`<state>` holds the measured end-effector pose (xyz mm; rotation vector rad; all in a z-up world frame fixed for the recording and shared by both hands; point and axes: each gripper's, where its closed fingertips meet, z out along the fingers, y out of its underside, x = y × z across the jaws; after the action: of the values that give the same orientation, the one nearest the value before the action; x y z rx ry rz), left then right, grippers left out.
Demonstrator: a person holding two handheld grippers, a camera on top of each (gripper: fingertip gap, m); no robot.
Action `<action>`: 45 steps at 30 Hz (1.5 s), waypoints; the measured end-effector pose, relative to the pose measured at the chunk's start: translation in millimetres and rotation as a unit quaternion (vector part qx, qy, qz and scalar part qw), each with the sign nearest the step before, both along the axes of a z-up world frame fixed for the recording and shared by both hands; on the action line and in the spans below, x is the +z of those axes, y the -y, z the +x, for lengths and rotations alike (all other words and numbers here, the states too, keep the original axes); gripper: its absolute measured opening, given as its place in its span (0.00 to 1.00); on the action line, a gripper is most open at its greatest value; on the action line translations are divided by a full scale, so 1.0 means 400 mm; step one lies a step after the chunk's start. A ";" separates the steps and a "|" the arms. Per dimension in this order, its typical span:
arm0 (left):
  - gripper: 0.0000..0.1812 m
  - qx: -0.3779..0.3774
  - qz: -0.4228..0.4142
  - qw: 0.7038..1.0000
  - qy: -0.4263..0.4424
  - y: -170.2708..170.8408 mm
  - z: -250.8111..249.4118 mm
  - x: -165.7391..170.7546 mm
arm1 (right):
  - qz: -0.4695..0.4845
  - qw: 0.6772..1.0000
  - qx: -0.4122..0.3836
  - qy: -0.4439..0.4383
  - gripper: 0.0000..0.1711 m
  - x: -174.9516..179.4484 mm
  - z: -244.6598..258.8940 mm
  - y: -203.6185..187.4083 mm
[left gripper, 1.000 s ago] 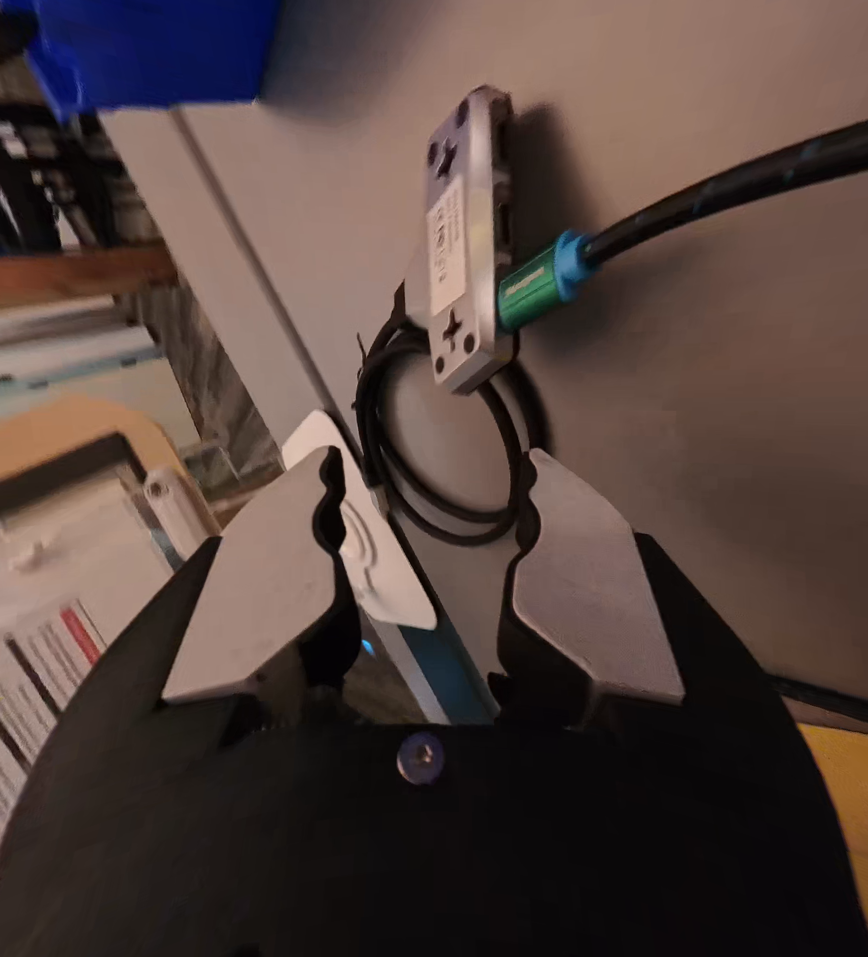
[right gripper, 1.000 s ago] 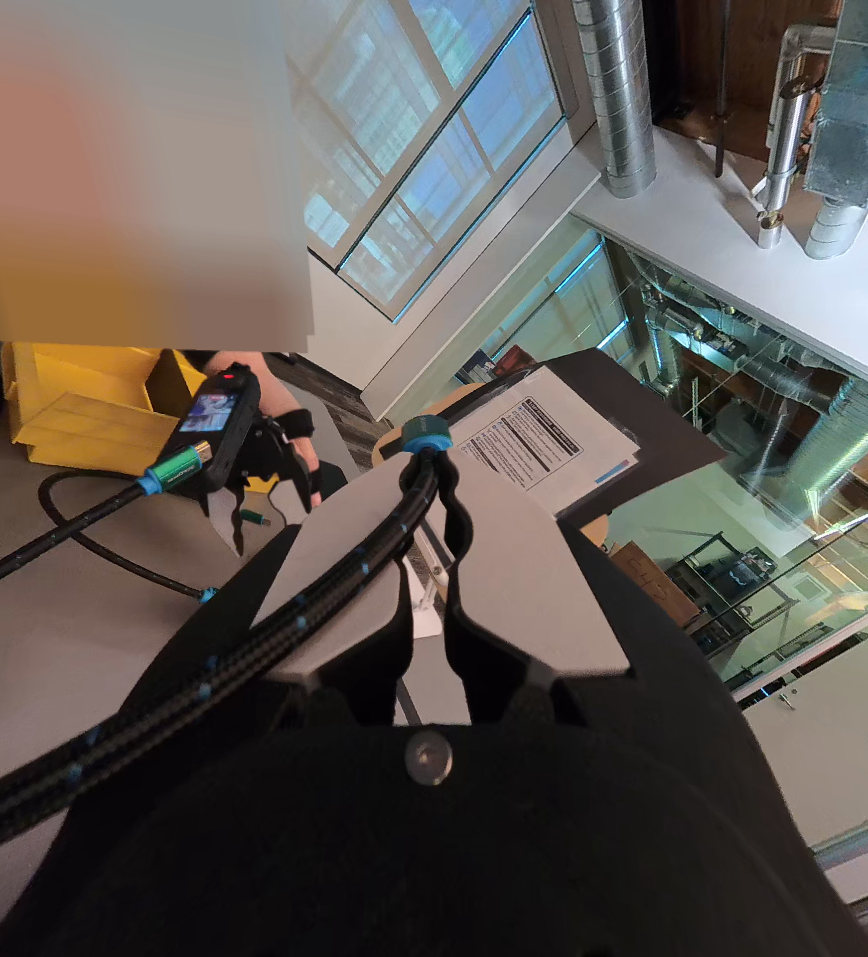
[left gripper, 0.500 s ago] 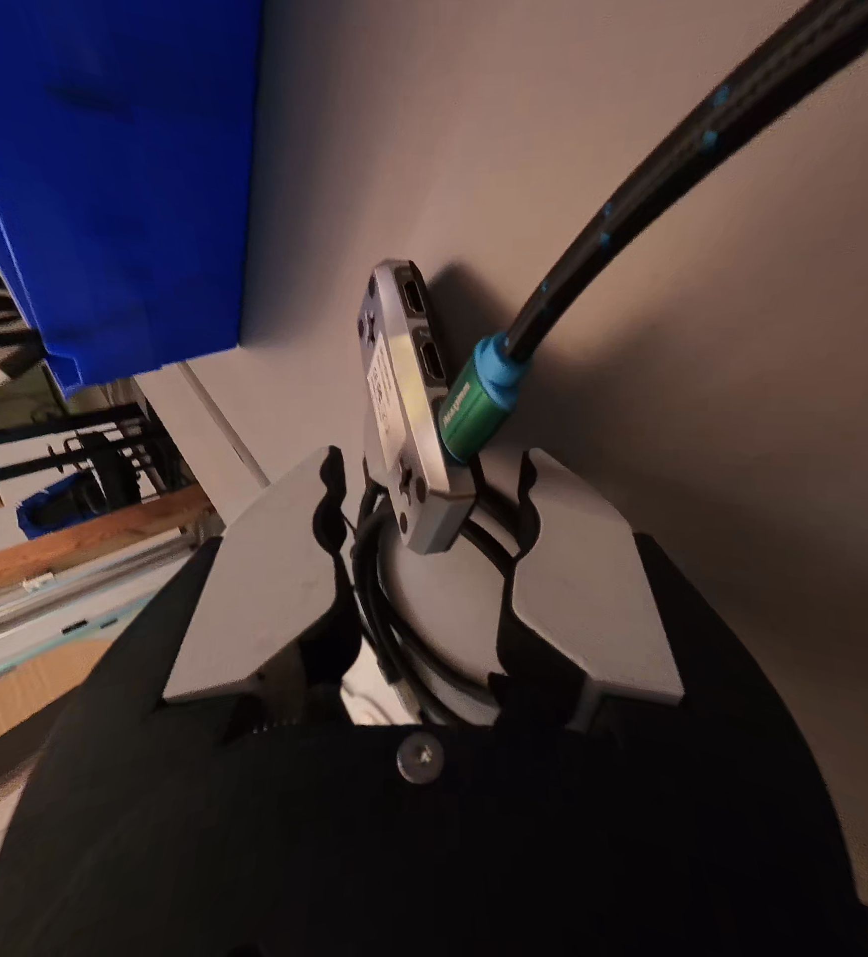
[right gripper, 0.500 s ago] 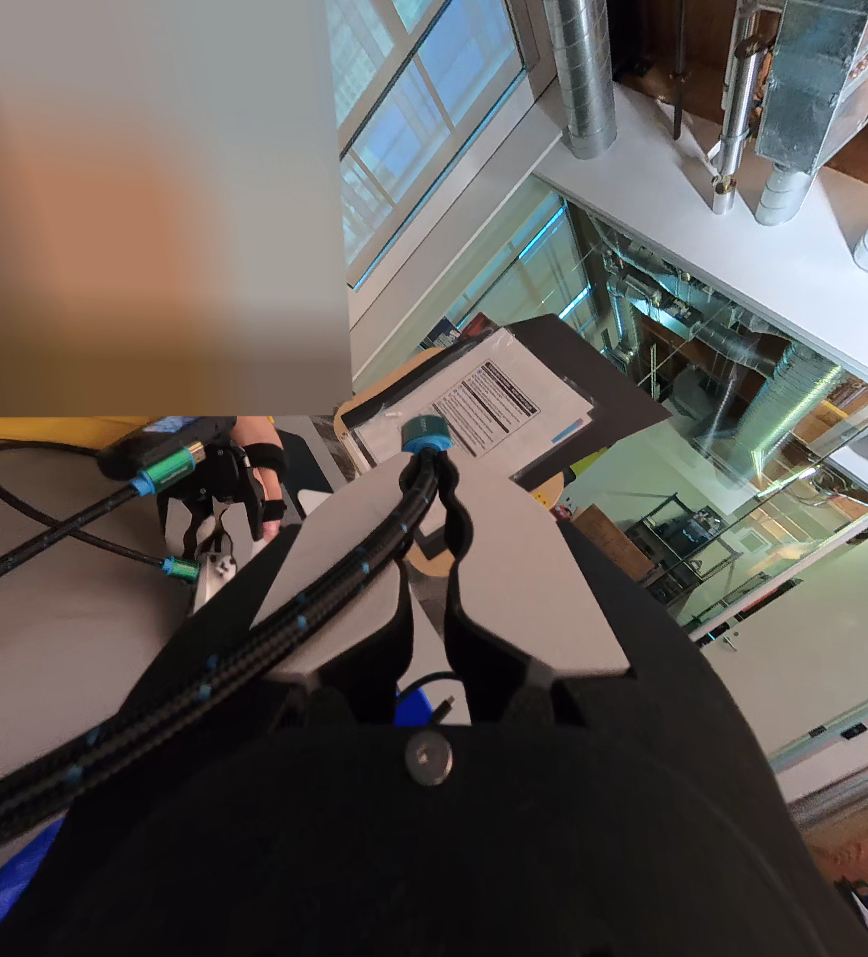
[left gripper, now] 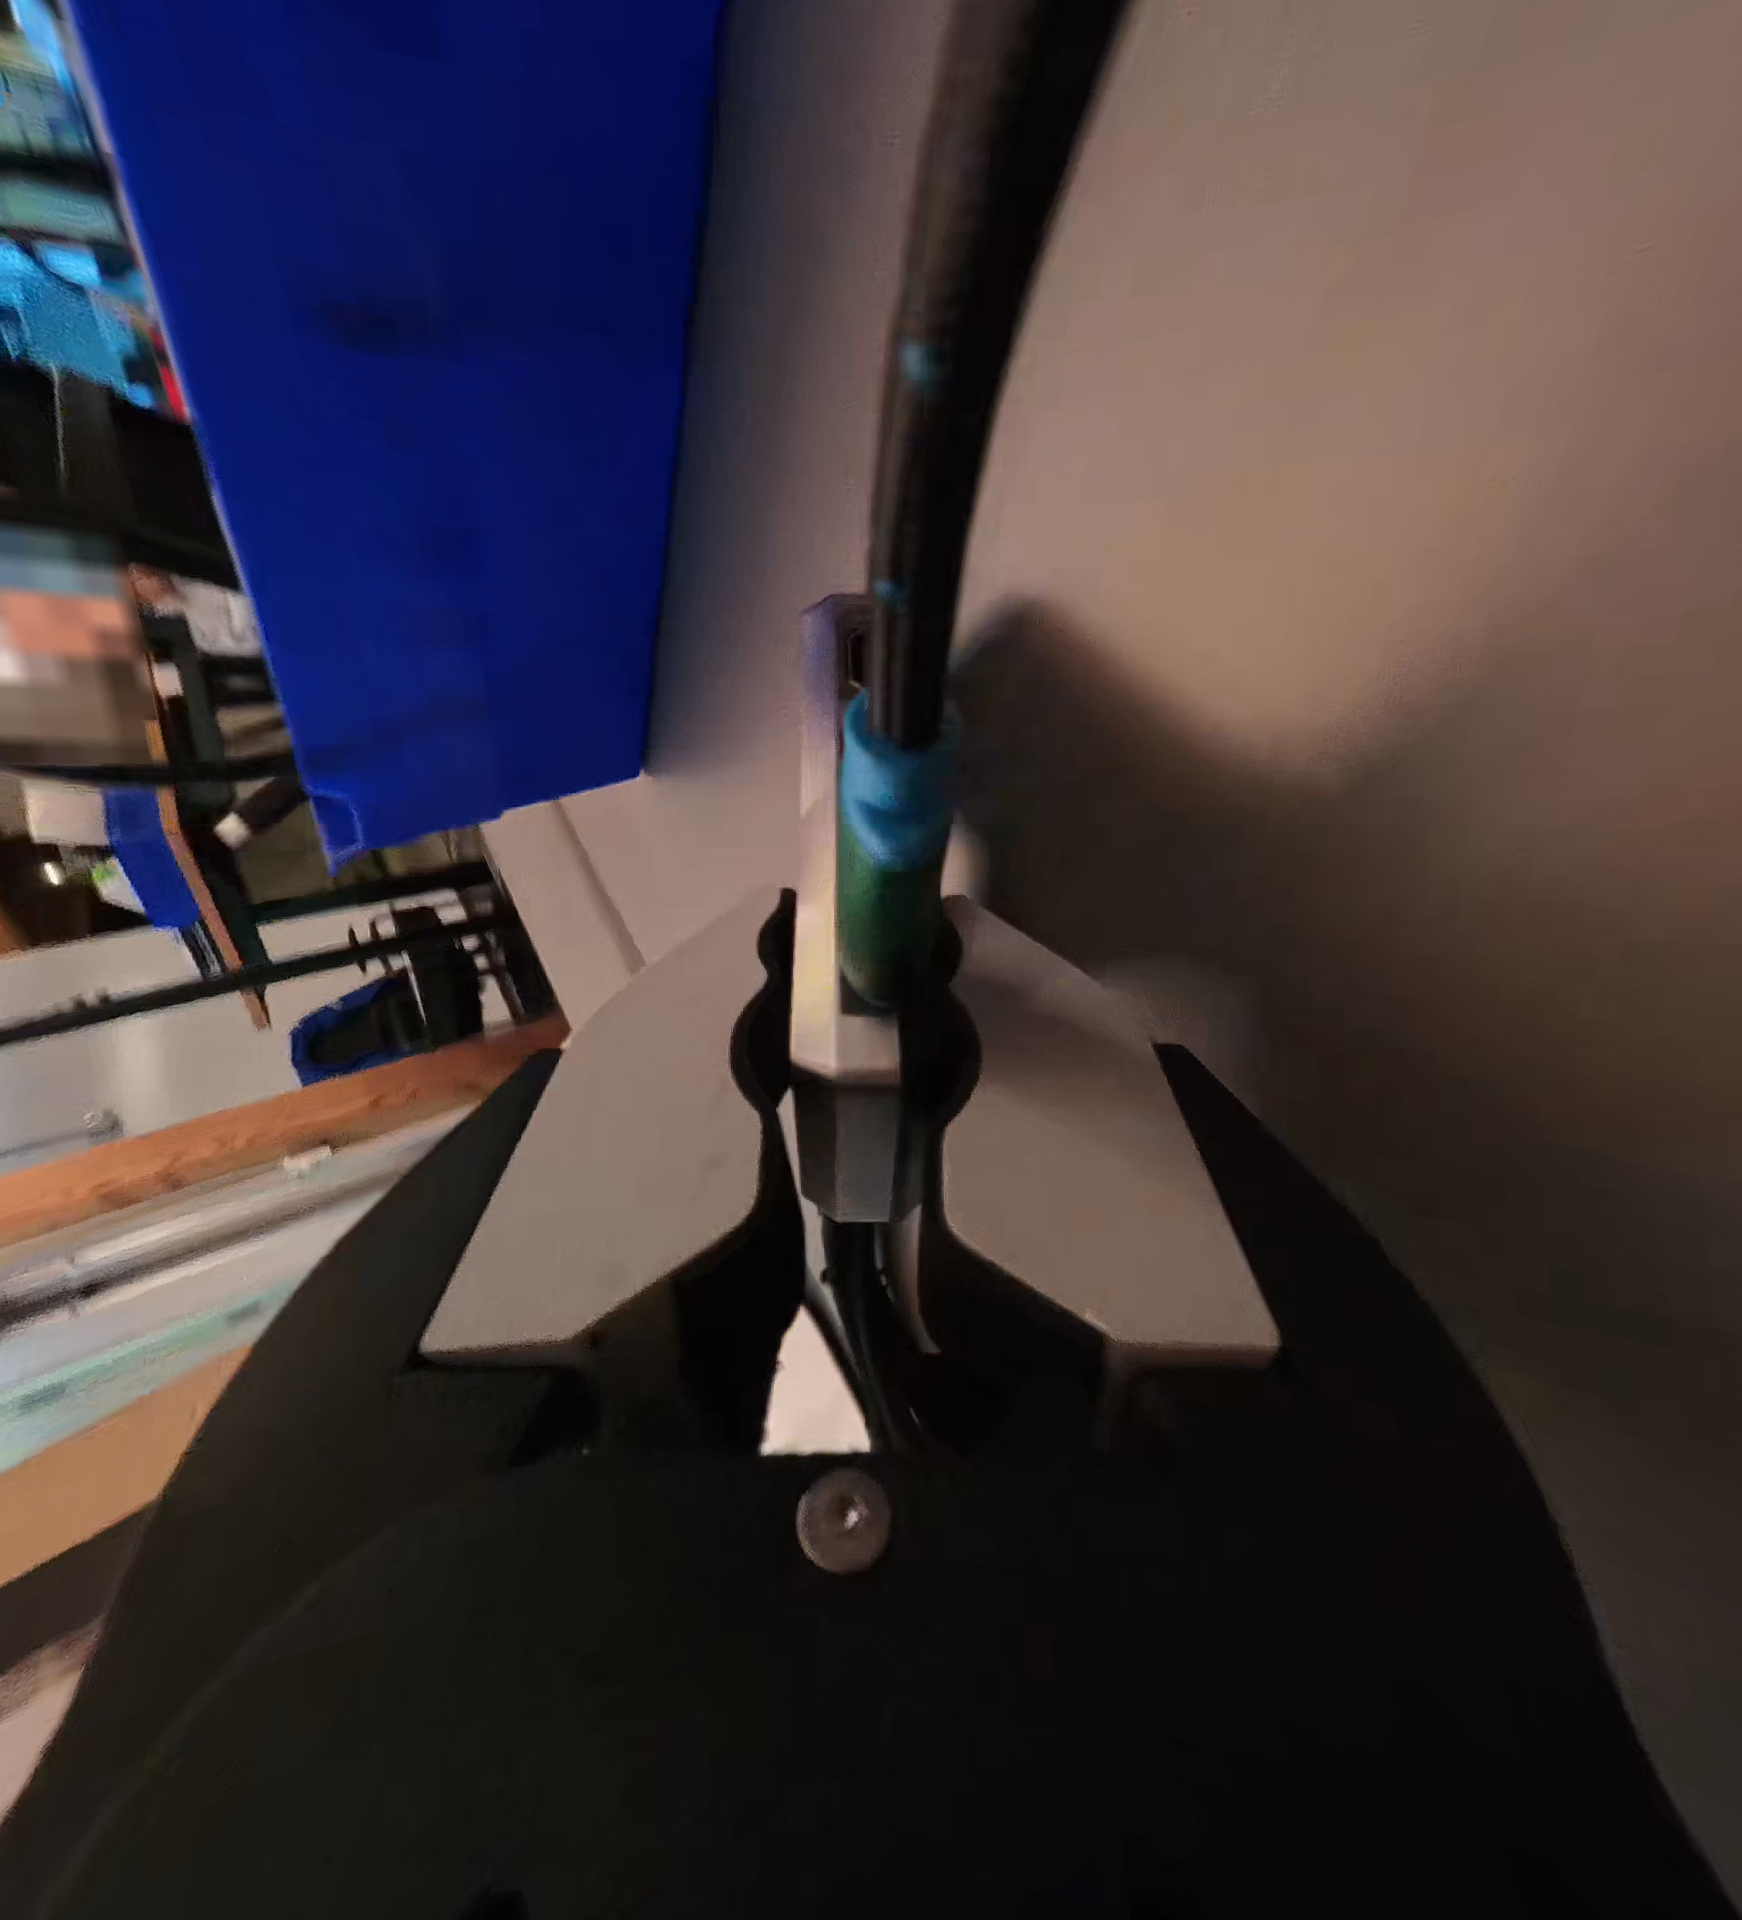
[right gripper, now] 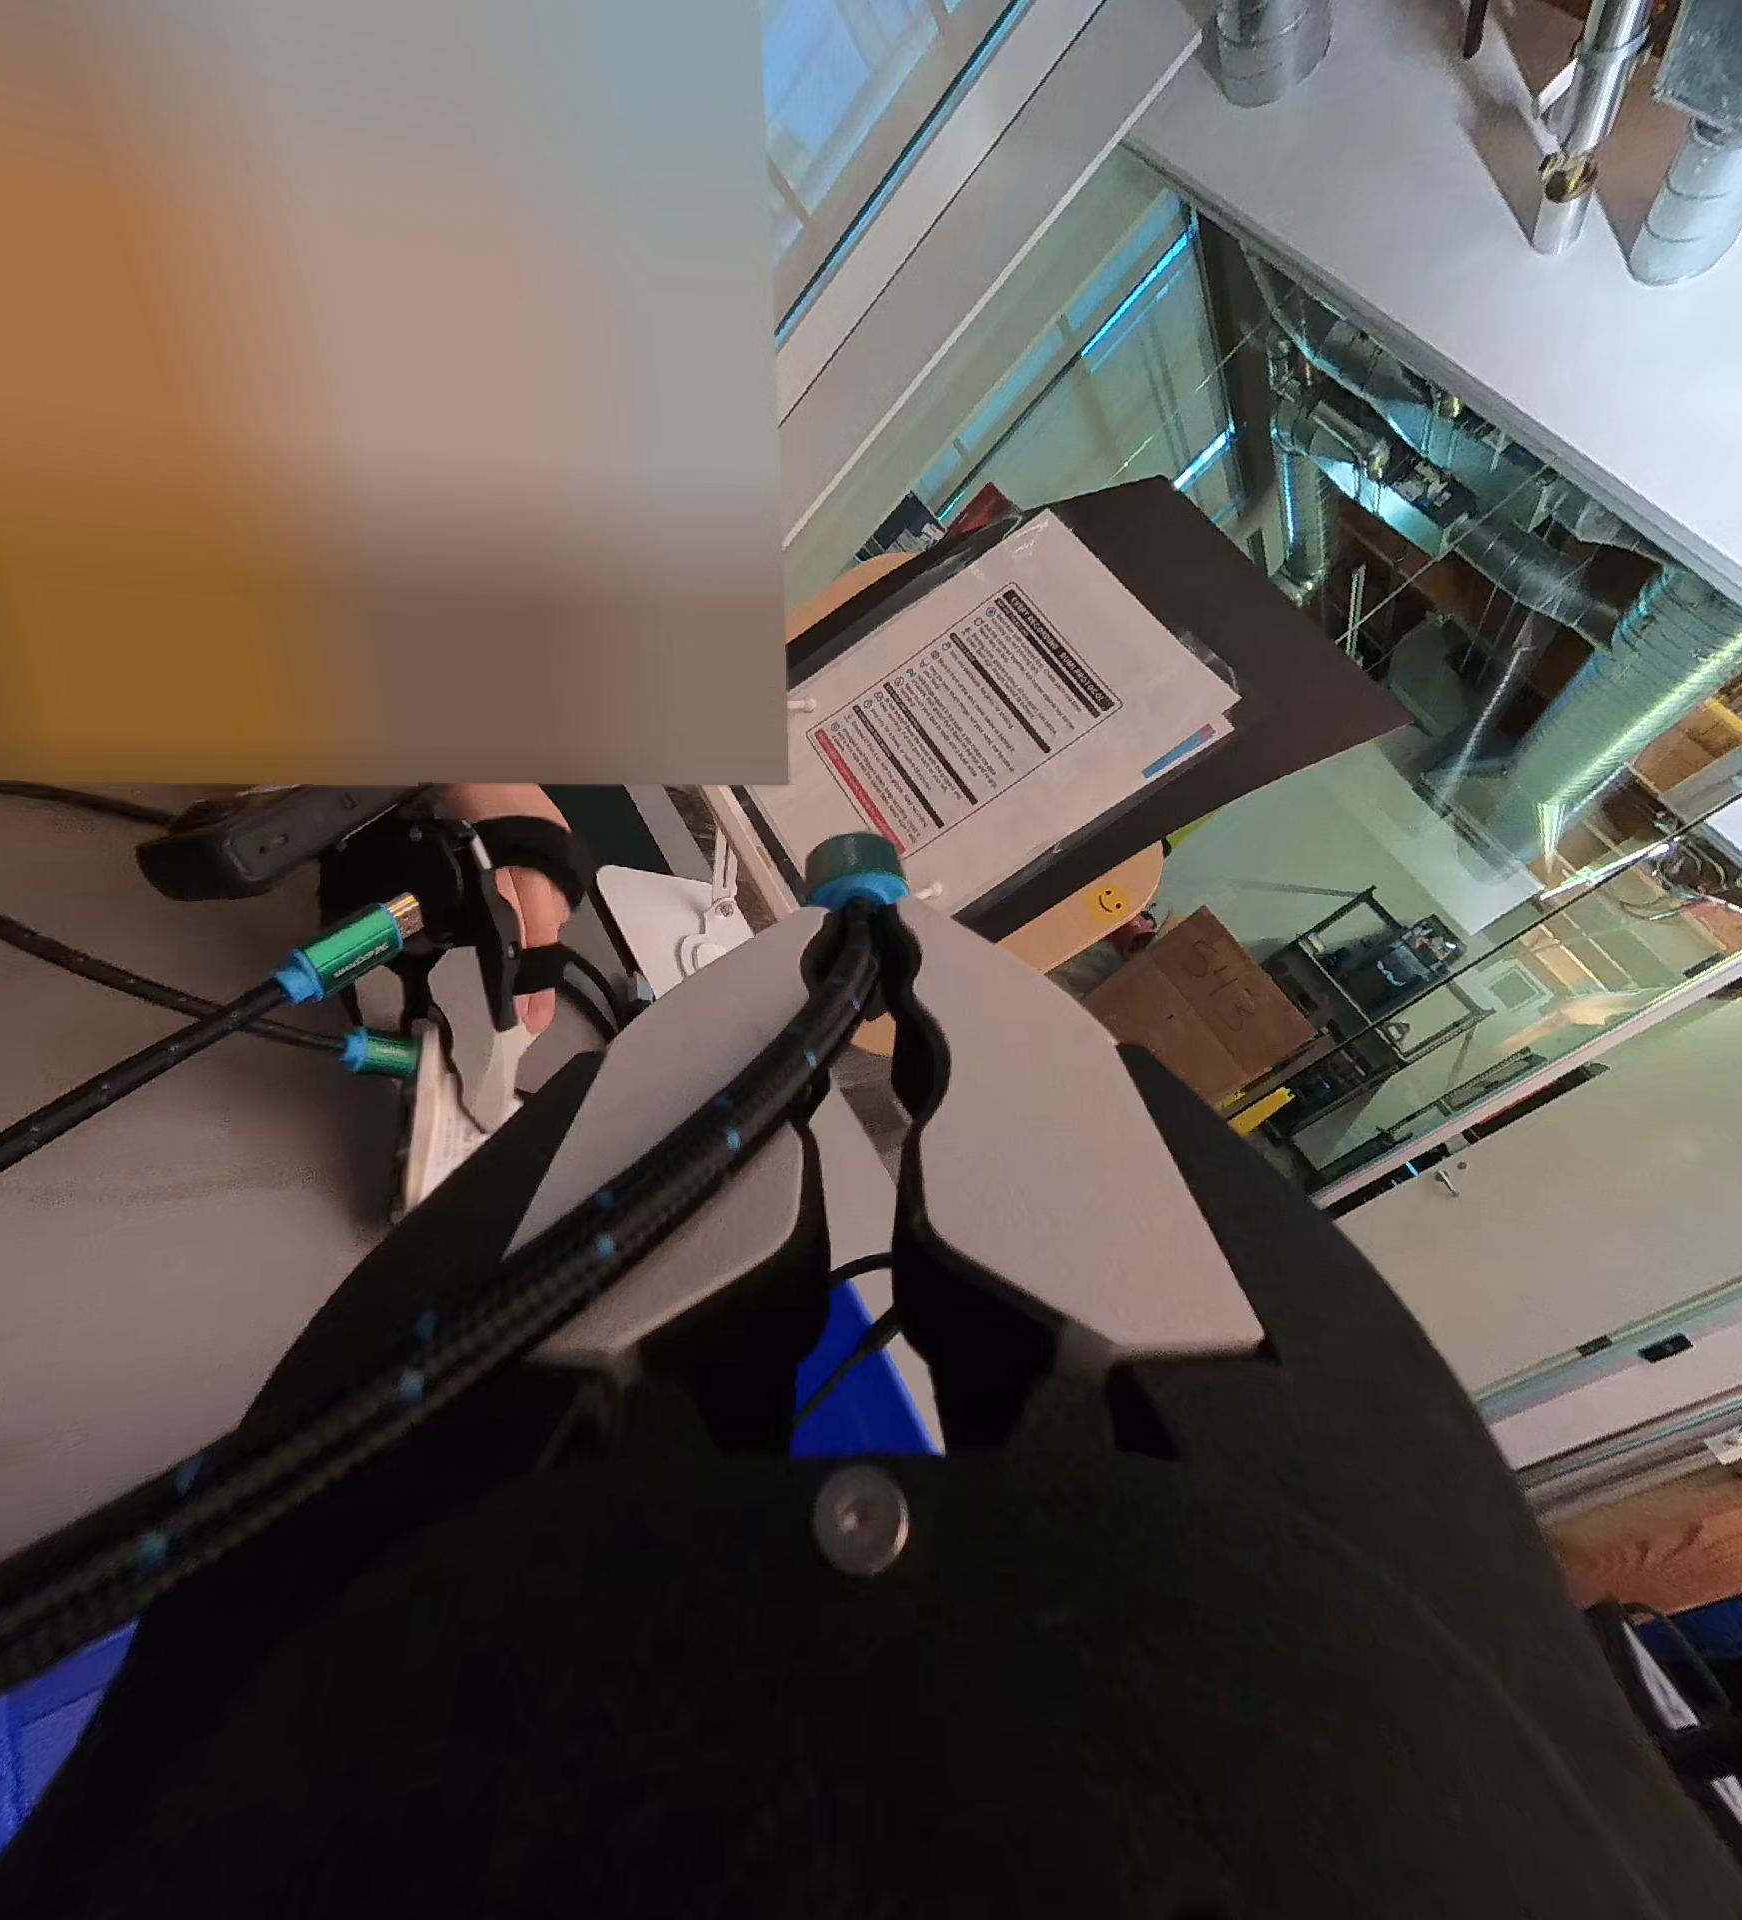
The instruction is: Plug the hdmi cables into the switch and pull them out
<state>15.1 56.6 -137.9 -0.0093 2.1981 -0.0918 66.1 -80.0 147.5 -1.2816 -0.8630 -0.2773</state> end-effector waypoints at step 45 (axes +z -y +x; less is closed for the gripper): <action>0.11 0.360 -0.036 0.805 0.470 0.002 -0.270 0.653 | 0.045 0.993 -0.082 -0.072 0.04 0.015 -0.295 -0.106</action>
<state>-93.0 55.6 123.4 -0.6929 1.0757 0.2129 -51.7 -37.5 153.3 -1.2732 -0.6170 -0.3461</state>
